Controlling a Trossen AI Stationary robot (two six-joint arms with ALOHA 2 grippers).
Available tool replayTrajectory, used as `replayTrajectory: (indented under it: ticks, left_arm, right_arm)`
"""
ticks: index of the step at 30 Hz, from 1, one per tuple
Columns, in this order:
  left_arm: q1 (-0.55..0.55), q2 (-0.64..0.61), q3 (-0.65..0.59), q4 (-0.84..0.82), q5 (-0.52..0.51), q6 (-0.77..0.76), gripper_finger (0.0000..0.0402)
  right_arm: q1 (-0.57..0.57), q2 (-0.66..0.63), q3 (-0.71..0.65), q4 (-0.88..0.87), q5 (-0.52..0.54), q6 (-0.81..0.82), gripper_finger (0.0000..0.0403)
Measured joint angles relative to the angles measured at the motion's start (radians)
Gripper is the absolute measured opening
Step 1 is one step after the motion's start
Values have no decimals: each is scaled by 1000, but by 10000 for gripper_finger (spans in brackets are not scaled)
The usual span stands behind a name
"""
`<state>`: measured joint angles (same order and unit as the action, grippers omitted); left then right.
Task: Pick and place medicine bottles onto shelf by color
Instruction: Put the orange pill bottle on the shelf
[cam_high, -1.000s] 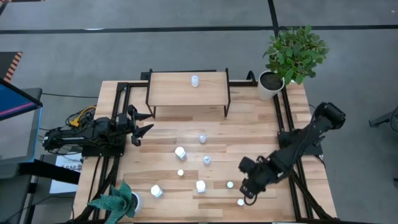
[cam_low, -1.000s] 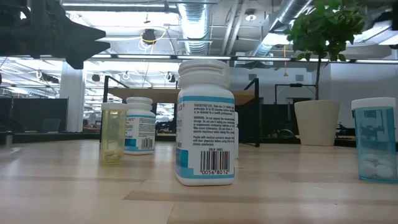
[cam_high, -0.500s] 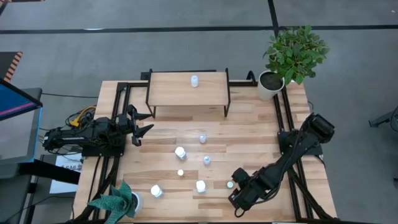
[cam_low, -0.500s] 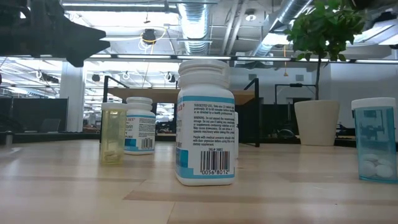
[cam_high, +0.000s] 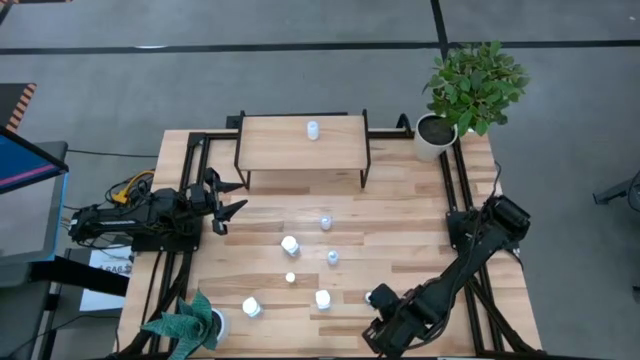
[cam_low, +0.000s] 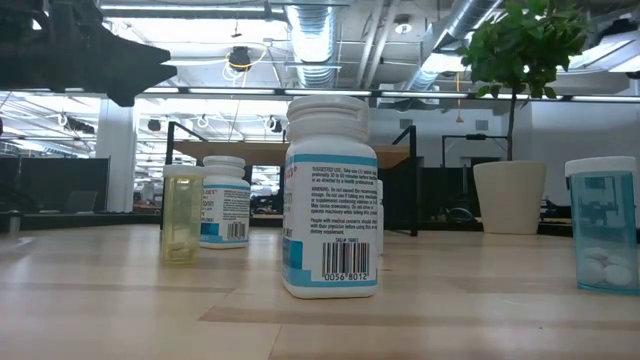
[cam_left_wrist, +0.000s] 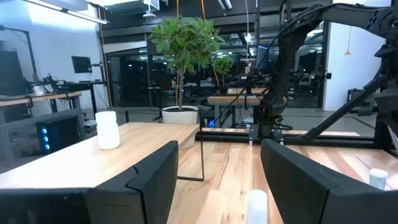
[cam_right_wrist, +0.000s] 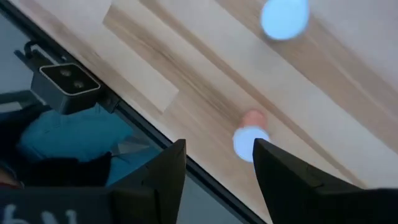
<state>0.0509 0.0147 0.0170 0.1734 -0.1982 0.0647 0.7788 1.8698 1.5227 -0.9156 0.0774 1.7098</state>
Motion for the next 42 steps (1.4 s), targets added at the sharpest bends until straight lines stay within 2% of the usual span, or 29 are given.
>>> replayTrajectory:
  ticks: [5,10,19,25,30,37,42]
  left_arm:
    - [0,0,0,-4,0,-5,217]
    - [0,0,0,-4,0,-6,217]
    - [0,0,0,-3,0,-7,217]
    - [0,0,0,-3,0,-7,217]
    - [0,0,0,-3,0,-8,217]
    - [0,0,0,-3,0,-8,217]
    - [0,0,0,-3,0,-8,217]
  right_arm:
    - [22,1,-1,-65,0,44,192]
    - [28,1,-2,-42,11,45,185]
    - [0,1,-2,28,-2,-197,181]
    - [-9,1,-2,2,-2,-140,173]
    - [-6,1,-2,-36,-4,-120,193]
    - [-9,1,-2,-35,-24,-163,251]
    - [6,1,-2,-13,-24,-154,259]
